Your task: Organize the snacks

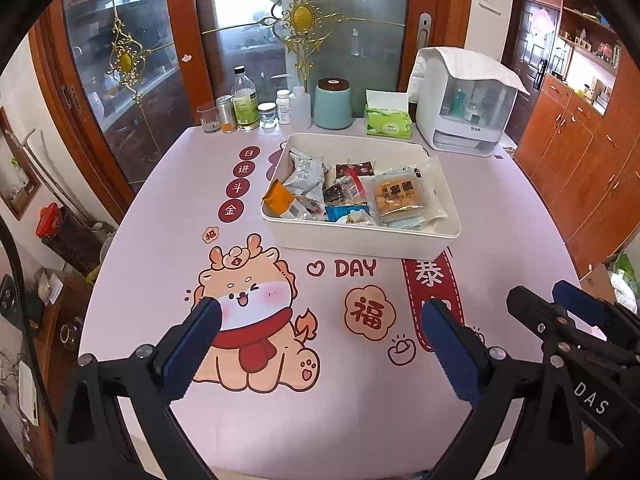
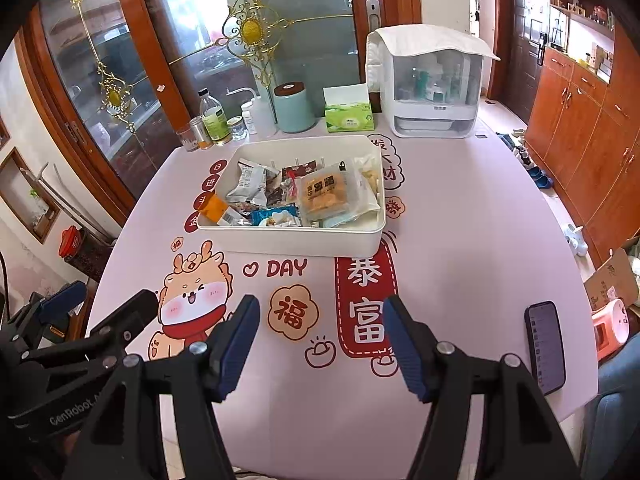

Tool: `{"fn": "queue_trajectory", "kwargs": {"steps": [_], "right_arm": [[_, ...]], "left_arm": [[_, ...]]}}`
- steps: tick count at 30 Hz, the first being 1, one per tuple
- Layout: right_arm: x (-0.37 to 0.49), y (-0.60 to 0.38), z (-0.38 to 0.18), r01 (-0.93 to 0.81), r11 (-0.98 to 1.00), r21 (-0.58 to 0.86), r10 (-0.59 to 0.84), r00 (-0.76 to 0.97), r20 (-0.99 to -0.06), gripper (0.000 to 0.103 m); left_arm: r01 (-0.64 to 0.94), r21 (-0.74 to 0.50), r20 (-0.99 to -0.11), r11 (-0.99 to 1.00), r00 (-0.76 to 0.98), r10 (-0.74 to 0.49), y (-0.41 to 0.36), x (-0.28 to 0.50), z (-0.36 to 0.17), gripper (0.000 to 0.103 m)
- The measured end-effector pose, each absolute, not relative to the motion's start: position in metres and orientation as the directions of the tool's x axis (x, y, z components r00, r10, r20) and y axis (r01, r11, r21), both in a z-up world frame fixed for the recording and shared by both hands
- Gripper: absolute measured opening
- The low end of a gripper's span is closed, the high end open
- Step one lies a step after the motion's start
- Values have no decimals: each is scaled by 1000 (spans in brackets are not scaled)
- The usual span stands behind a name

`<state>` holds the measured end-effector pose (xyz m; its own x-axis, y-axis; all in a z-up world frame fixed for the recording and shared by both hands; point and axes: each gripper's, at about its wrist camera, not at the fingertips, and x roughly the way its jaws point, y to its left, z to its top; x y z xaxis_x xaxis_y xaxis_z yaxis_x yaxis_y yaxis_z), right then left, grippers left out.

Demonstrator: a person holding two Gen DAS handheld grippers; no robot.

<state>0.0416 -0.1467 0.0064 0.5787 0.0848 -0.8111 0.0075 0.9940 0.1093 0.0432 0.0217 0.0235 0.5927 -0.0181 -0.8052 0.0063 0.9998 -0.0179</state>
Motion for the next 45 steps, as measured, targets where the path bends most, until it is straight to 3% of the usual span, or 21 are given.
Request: {"fn": "queue_trajectory", "kwargs": {"steps": [45], "right_arm": [[24,-147,4,23,993,113,80,568,-819,64]], "left_arm": [[21,8,-804,1000,595,-6,25,29,20,100]]}}
